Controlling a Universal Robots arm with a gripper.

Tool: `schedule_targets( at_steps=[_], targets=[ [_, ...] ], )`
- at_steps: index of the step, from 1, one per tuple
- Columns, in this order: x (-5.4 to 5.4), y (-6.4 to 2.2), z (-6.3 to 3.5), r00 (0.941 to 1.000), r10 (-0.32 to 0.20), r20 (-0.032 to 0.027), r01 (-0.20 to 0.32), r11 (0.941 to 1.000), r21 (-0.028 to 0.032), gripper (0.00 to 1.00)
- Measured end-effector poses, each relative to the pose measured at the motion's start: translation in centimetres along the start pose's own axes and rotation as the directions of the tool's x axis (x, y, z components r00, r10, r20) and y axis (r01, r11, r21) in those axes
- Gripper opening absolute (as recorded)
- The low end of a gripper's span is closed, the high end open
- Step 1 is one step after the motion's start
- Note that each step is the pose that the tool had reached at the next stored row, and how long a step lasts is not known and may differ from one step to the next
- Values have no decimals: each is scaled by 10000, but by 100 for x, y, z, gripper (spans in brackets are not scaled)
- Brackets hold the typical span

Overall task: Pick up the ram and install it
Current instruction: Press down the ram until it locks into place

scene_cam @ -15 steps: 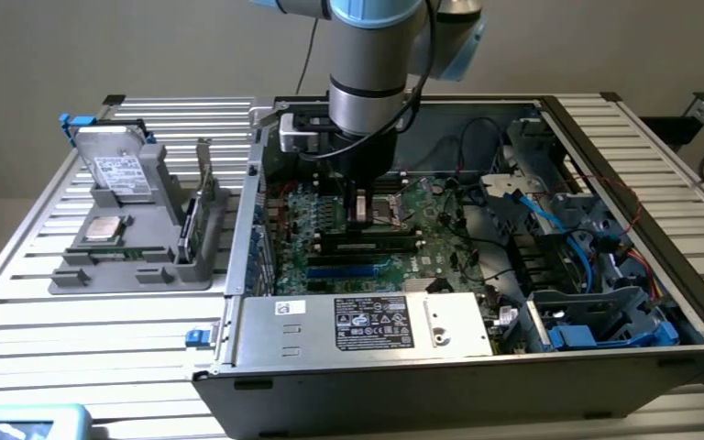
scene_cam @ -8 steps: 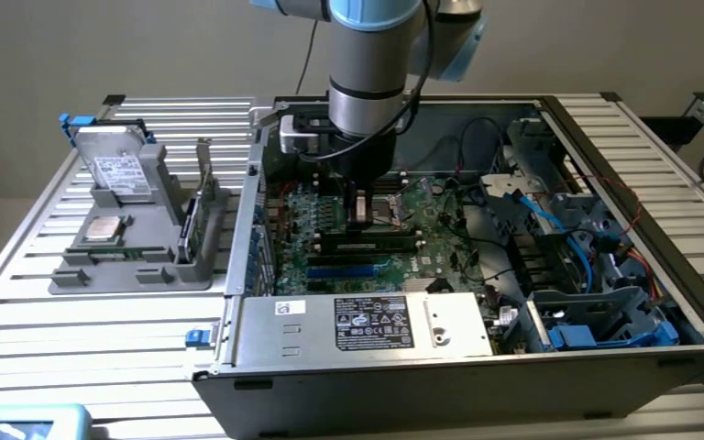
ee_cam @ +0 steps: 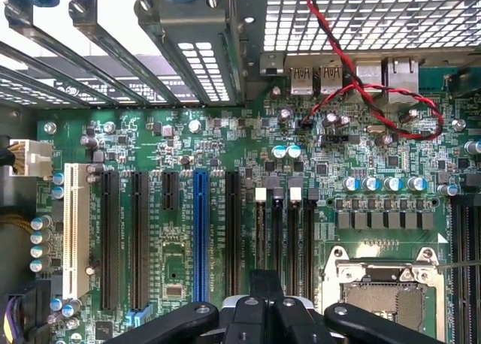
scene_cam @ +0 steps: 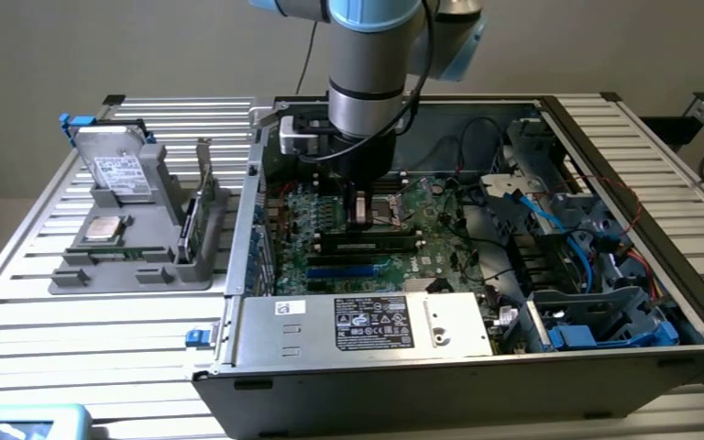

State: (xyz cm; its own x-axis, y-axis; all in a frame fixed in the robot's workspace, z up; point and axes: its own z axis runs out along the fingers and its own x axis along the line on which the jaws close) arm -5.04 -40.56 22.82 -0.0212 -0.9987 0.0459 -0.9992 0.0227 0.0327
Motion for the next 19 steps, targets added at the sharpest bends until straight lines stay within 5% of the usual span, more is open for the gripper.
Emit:
schedule_targets(
  at_steps=[16,19],
  targets=[
    [-2,0,33,9999,5,-130,-5,10000,3,11],
    [1,-4,-58,9999,5,-170,-5,10000,4,11]
  ],
)
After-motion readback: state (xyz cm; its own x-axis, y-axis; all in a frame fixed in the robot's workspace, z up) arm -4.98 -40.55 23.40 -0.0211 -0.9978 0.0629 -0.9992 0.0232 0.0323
